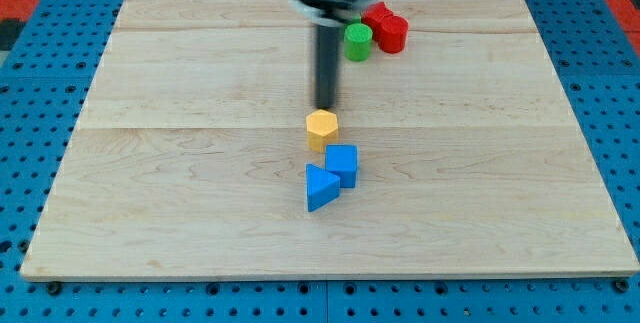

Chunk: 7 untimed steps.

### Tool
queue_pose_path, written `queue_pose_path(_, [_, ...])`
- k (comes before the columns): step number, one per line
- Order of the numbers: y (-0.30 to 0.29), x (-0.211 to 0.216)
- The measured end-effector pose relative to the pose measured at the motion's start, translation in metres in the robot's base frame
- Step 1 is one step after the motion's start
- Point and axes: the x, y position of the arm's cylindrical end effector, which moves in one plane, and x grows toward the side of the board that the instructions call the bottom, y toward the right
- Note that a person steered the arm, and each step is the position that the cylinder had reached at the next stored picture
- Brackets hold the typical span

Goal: Move your arm parallel to the bottom of the green circle

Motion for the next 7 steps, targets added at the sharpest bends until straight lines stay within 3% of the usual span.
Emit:
queue_pose_path(1, [0.005, 0.014])
queue_pose_path(3, [0.06, -0.069])
queue_pose_path(4, [0.06, -0.022])
queue_pose_path(7, [0.064, -0.021])
